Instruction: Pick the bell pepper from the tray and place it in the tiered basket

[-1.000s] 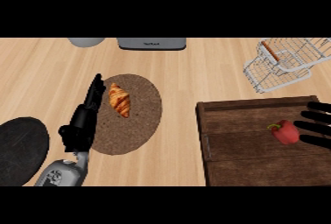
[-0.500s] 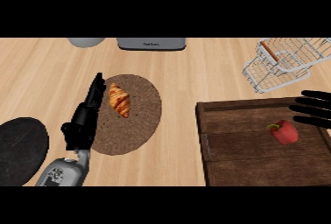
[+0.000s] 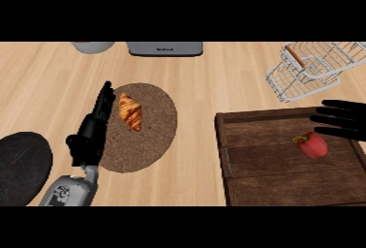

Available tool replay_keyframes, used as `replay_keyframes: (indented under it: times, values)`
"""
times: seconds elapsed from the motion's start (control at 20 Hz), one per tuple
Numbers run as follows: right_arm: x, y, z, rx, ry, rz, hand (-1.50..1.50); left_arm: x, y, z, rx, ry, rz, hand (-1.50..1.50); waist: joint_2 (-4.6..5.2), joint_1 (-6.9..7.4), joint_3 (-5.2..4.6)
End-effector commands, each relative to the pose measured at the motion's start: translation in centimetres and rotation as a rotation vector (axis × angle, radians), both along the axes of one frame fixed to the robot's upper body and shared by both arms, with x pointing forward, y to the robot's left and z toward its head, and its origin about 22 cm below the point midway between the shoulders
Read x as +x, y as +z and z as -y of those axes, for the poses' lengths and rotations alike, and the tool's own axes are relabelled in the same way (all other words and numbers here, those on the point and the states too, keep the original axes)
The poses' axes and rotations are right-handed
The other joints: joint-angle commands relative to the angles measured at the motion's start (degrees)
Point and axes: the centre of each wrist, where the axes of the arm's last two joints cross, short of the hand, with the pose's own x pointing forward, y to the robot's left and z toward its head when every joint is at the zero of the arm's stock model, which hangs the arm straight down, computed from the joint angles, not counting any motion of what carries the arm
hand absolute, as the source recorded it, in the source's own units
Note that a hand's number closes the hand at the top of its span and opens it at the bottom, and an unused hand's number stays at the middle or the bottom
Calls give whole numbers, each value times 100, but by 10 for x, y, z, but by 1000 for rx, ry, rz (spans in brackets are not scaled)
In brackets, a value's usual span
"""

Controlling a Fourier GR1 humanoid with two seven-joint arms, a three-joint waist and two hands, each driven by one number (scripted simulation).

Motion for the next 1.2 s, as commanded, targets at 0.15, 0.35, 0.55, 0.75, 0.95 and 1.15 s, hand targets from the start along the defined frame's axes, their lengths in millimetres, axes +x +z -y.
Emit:
replay_keyframes:
  times: [0.15,0.35,0.55,0.75,0.95,1.15]
  values:
    - [12,-25,-10,6,62,-79,-150,5,4,3,-14,1,1,0,3,-5,-1]
    - [4,-23,-27,-28,57,-83,-150,3,-3,5,13,9,1,0,-6,-36,-3]
    - [3,-32,-24,-25,57,-90,-150,8,-9,5,6,7,-7,0,-6,-45,-2]
    - [-7,-53,-28,-44,47,-85,-150,-14,8,-19,5,-4,-7,0,-15,-28,-1]
    - [14,-56,-33,-41,53,-116,-150,5,0,18,-8,-11,17,0,-2,-29,-1]
    - [14,-67,-23,-21,33,-110,-150,0,10,22,15,5,19,0,-4,-23,0]
